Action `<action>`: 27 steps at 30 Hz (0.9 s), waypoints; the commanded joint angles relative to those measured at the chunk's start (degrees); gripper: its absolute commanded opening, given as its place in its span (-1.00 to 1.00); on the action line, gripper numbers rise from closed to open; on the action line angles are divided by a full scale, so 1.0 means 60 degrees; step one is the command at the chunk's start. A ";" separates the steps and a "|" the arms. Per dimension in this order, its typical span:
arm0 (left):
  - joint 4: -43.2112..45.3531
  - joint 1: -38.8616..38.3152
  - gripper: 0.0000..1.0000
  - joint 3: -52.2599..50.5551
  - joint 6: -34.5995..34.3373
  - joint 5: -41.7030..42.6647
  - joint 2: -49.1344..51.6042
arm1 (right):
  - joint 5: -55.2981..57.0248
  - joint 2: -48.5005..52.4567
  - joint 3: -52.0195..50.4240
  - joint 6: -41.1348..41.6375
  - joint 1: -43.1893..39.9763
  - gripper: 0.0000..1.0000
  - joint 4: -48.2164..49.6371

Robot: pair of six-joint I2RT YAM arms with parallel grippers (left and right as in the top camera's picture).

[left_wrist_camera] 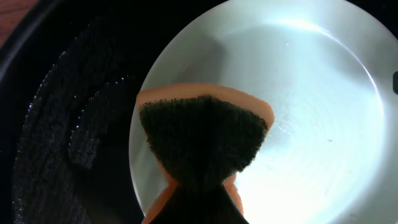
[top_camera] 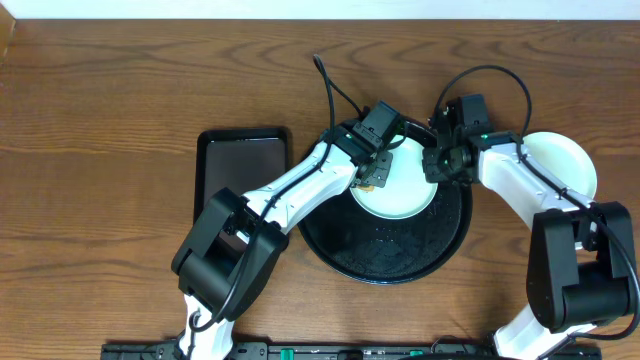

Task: Clean dirty plates on tray and stack at the side
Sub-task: 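Scrub the pale green plate with the sponge in the left gripper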

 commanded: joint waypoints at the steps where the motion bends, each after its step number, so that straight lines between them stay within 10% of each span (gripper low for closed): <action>1: 0.0018 0.0033 -0.85 0.0153 -0.0087 -0.0226 0.0109 | 0.0215 0.0040 -0.0171 -0.0109 -0.0018 -0.81 0.0044; 27: 0.0412 0.0033 -0.84 -0.0095 -0.0084 -0.0302 0.0109 | 0.0204 0.0040 -0.0342 -0.0109 -0.0015 -0.98 0.0259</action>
